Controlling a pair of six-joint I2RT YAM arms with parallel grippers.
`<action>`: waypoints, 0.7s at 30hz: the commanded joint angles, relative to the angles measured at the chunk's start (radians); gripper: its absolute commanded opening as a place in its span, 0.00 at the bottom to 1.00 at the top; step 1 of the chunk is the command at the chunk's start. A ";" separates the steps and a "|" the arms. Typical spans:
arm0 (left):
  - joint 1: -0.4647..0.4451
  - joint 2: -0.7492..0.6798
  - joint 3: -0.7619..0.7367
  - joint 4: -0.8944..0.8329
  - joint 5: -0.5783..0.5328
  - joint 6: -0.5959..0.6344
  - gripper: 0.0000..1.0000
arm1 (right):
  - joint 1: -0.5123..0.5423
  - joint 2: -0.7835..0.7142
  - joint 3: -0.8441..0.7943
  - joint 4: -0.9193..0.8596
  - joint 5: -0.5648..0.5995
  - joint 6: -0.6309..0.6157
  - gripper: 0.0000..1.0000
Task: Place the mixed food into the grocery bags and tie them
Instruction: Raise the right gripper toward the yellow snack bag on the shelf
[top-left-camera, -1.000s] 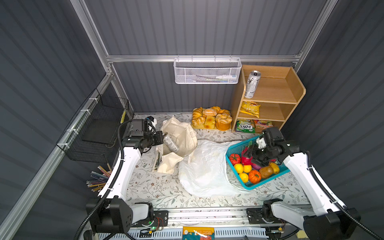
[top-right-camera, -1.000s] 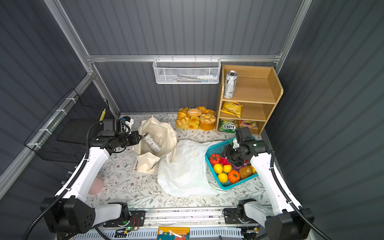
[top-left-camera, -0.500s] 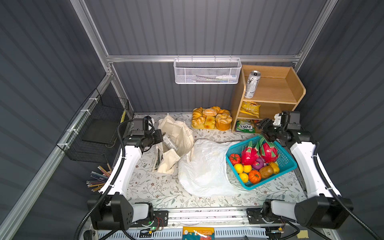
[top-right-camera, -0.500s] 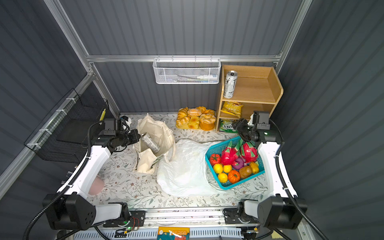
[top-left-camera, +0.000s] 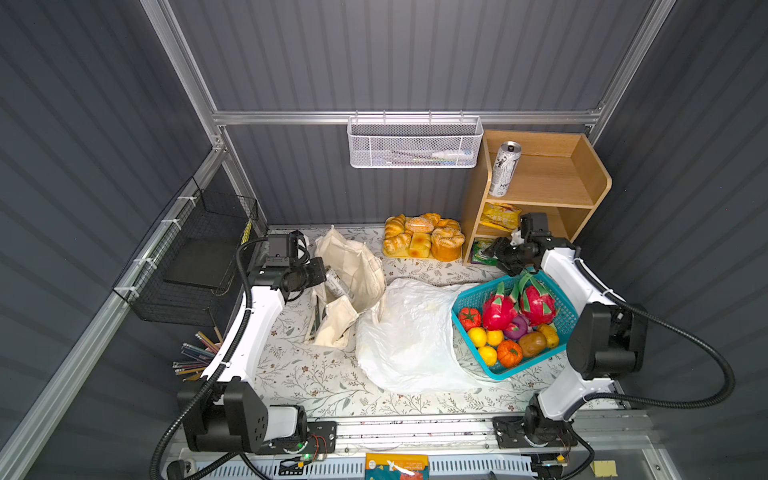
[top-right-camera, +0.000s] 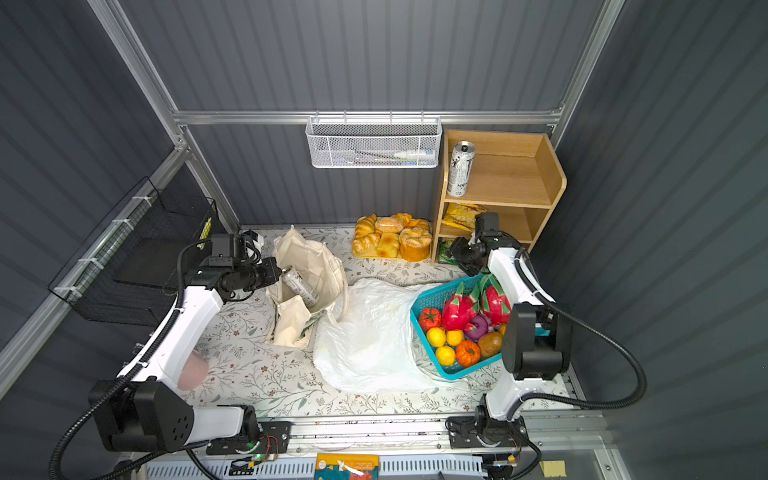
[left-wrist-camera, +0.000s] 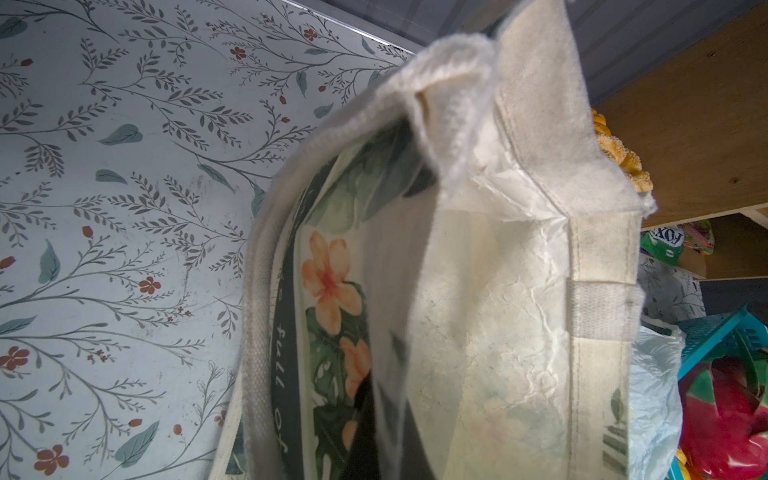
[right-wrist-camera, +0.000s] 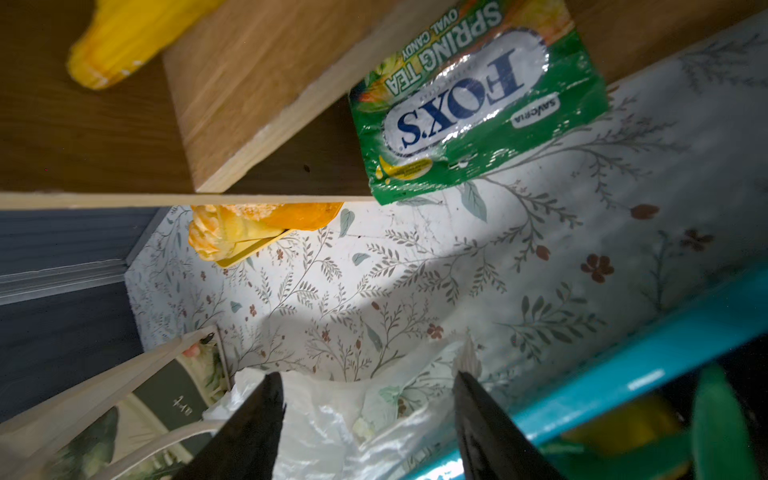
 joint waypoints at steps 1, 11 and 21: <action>0.001 0.011 0.010 -0.042 0.006 -0.003 0.00 | 0.002 0.056 0.046 -0.089 0.097 -0.071 0.67; 0.001 0.021 0.018 -0.035 0.022 -0.002 0.00 | -0.105 -0.028 -0.143 -0.027 0.064 -0.040 0.68; 0.001 0.026 0.026 -0.054 0.031 0.011 0.00 | -0.117 -0.183 -0.159 0.293 -0.223 0.128 0.66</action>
